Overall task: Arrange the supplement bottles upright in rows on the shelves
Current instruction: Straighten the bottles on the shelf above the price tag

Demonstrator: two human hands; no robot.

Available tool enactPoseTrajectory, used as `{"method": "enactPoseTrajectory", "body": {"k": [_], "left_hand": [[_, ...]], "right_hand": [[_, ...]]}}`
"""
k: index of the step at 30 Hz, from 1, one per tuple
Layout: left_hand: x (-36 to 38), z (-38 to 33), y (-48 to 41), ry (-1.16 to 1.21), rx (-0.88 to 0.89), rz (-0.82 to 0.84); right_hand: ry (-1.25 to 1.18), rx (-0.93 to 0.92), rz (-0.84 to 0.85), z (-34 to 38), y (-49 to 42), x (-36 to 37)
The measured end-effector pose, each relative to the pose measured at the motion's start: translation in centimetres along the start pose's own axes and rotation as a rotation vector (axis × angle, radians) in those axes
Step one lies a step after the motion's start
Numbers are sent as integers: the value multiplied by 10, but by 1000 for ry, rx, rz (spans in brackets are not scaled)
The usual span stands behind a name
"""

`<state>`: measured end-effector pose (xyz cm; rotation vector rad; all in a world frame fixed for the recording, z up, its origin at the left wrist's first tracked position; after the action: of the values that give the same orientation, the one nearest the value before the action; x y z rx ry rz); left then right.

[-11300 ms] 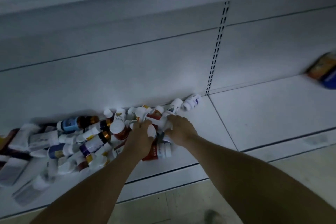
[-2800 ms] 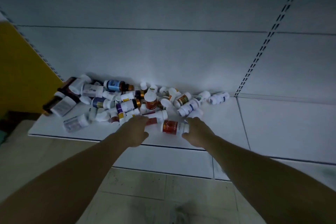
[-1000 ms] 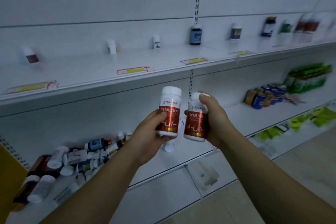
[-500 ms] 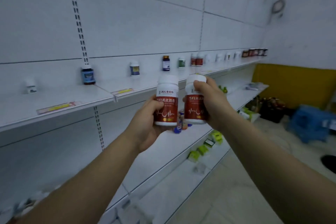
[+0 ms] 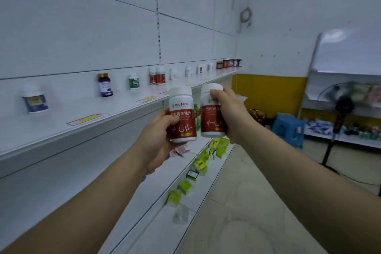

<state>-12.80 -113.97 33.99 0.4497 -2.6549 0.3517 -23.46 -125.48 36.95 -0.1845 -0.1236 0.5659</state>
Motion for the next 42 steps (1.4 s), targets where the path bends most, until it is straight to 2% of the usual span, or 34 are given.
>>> {"method": "enactPoseTrajectory", "body": {"k": [10,16,22,29,38,42], "left_hand": [[31,41,-220,-93,-44,49],[57,71,-329,-189,-14,71],[49,81,-421,-242,68,-101],[-2,44,-473,-451,153,-333],[-104,-13,-496,-598,249,-637],[-136,-21,-511,-675,218,-734]], "right_hand": [[70,10,-83,-24,-194,-87],[75,-19,-30,-33,-300,-138],[91,-67,132,-45,-406,-158],[97,-89,311,-60,-504,-112],[33,-157,535,-80,-590,20],[81,-138,623,-98,-622,67]]}}
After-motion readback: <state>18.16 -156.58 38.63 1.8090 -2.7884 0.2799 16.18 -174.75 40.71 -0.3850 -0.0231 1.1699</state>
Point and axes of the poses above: each hand's wrist, its own y-axis away from the middle knuckle, its own x-axis out of the palm, z = x × y, the point moved 10 cm from there along -y, towards the middle knuckle, and after that the axes turned 4 degrees about y, right-handed, at the moved point
